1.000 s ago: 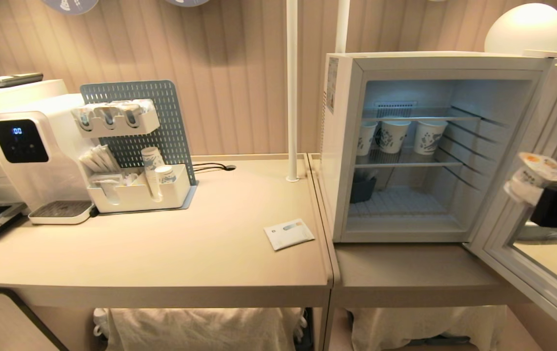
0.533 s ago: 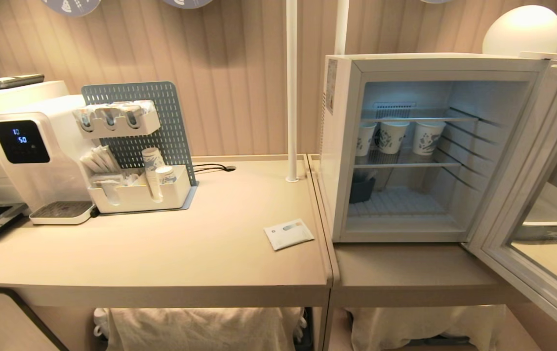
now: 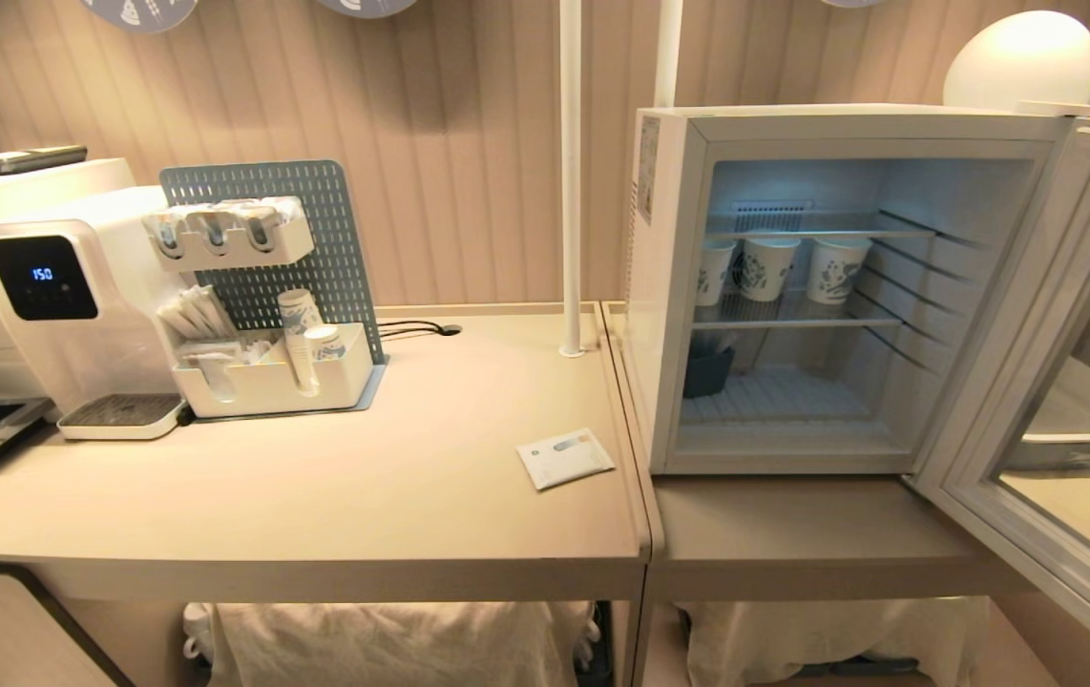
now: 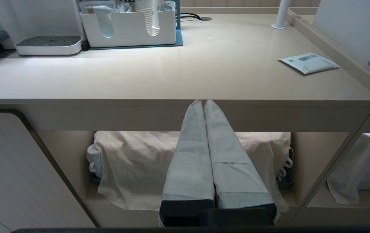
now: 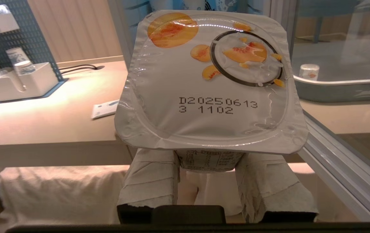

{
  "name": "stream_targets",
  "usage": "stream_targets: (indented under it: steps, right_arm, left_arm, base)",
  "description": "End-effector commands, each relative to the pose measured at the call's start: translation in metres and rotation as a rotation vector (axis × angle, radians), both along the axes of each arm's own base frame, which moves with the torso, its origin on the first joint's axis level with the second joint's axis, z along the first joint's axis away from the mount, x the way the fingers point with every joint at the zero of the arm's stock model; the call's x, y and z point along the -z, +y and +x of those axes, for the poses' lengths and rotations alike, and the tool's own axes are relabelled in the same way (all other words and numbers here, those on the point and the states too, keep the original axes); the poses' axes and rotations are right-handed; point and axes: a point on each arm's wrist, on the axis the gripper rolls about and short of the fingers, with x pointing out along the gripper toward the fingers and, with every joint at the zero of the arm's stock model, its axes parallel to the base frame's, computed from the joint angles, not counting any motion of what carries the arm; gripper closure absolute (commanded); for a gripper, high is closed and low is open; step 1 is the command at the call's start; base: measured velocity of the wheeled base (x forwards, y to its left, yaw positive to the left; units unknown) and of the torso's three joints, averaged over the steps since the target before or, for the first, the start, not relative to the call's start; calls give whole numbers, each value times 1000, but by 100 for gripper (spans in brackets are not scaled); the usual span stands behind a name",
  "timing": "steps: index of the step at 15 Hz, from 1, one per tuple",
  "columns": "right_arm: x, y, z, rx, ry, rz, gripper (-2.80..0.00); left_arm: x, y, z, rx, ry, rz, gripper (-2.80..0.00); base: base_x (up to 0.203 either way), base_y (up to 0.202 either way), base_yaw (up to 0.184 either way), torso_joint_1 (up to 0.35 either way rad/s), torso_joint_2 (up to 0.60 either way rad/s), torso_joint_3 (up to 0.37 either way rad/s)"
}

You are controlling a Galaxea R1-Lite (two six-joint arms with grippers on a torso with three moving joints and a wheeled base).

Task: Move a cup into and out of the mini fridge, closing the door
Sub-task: Place the yoghurt on the table

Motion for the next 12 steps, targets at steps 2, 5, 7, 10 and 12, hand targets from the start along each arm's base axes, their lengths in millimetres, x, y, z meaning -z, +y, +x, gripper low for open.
stream_targets:
  steps: [2, 5, 7, 10, 12]
  right_arm:
    - [47, 0, 25, 10, -7, -51, 0]
    - [53, -1, 26, 53, 38, -67, 0]
    - [53, -1, 26, 57, 40, -40, 0]
    - [53, -1, 26, 64, 41, -45, 0]
    - [58, -1, 26, 66, 91, -138, 0]
  left_arm:
    - [0, 0, 0, 0, 1, -2, 0]
    - [0, 0, 0, 0, 1, 0, 0]
    - [0, 0, 0, 0, 1, 0, 0]
    - [0, 0, 0, 0, 0, -1, 0]
    - [0, 0, 0, 0, 1, 0, 0]
  base:
    - [0, 0, 0, 0, 0, 0]
    - [0, 0, 0, 0, 0, 0]
    - [0, 0, 0, 0, 0, 0]
    - [0, 0, 0, 0, 0, 0]
    - [0, 0, 0, 0, 0, 0]
